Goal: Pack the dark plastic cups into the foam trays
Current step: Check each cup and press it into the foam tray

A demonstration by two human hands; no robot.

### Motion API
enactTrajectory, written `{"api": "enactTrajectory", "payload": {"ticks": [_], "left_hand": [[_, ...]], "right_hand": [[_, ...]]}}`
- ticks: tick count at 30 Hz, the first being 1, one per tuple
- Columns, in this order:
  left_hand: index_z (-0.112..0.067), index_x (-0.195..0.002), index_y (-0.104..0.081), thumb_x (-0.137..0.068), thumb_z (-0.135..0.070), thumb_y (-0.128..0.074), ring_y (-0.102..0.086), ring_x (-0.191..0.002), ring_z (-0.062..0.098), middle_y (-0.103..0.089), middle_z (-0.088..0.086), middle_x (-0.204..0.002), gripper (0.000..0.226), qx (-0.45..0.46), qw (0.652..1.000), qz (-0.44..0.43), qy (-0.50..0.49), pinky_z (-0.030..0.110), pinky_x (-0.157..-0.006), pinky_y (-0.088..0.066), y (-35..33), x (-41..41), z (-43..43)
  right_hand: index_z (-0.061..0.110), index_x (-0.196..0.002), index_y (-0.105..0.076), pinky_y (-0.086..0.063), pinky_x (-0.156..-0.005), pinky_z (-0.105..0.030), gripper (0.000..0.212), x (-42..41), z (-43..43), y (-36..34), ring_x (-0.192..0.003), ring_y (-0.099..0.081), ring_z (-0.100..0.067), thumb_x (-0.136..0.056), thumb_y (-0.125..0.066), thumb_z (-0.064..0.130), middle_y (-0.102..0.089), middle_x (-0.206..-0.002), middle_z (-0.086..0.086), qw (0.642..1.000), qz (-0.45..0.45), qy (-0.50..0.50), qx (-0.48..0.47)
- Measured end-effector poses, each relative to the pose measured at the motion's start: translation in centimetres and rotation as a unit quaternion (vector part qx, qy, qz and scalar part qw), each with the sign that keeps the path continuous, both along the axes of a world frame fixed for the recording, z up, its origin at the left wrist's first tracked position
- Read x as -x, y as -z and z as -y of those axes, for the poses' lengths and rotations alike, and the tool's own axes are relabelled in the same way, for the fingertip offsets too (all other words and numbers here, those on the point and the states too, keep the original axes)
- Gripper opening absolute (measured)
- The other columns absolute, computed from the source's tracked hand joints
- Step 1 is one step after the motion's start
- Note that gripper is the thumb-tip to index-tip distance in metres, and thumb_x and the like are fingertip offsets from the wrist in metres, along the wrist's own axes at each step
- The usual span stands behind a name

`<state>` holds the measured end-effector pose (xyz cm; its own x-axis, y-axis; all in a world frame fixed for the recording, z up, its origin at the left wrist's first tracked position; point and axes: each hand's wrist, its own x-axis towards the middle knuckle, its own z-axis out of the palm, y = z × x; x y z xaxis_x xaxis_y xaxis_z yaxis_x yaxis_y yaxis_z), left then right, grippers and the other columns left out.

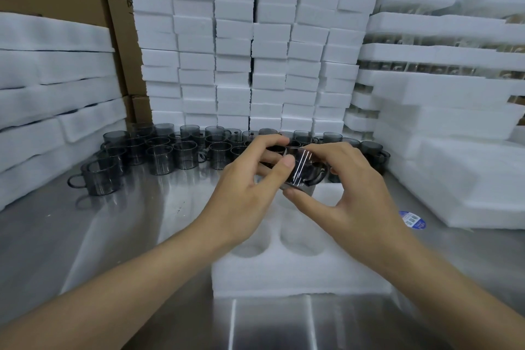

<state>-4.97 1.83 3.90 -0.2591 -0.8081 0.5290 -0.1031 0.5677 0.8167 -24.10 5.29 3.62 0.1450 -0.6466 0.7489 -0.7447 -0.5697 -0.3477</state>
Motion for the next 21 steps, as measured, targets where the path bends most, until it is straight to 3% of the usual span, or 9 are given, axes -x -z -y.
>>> {"api": "enactTrajectory", "payload": {"ticks": [6,13,18,21], "left_hand": [[-0.038,-0.13,-0.063,-0.103,-0.042,-0.054,-0.072,-0.089,0.005,-0.079,-0.009,-0.1,0.029,0.004,1.0,0.015,0.014,0.017,-0.074,-0.046,0.18,0.0,0.3],[-0.035,-0.126,-0.066,-0.106,-0.043,-0.053,-0.073,-0.093,0.004,-0.08,-0.011,-0.101,0.025,0.001,1.0,0.007,0.028,0.011,-0.073,-0.048,-0.01,-0.03,0.05],[-0.039,-0.123,-0.066,-0.093,-0.052,-0.067,-0.075,-0.099,0.016,-0.077,-0.01,-0.107,0.032,0.013,0.999,0.042,0.03,0.035,-0.087,-0.06,0.17,0.06,0.18],[-0.038,-0.121,-0.068,-0.092,-0.052,-0.066,-0.074,-0.102,0.016,-0.077,-0.011,-0.108,0.032,0.024,0.998,0.042,0.028,0.04,-0.093,-0.06,0.2,0.03,0.16]], "right_hand": [[0.042,-0.136,-0.057,-0.042,-0.098,-0.019,0.053,0.02,0.02,0.13,-0.123,-0.055,-0.008,-0.089,-0.073,0.059,-0.057,-0.123,0.025,1.0,-0.023,-0.005,-0.017],[0.045,-0.136,-0.055,-0.046,-0.098,-0.025,0.053,0.01,0.15,0.26,-0.122,-0.057,-0.01,-0.089,-0.074,0.059,-0.06,-0.123,0.023,0.999,-0.036,-0.017,-0.031],[0.043,-0.133,-0.058,-0.048,-0.098,-0.024,0.05,0.0,0.23,0.43,-0.121,-0.058,-0.008,-0.088,-0.073,0.057,-0.061,-0.121,0.023,0.998,-0.043,-0.022,-0.034],[0.043,-0.133,-0.058,-0.047,-0.097,-0.023,0.049,-0.01,0.29,0.42,-0.121,-0.058,-0.009,-0.089,-0.073,0.058,-0.061,-0.121,0.022,0.998,-0.047,-0.022,-0.038]]}}
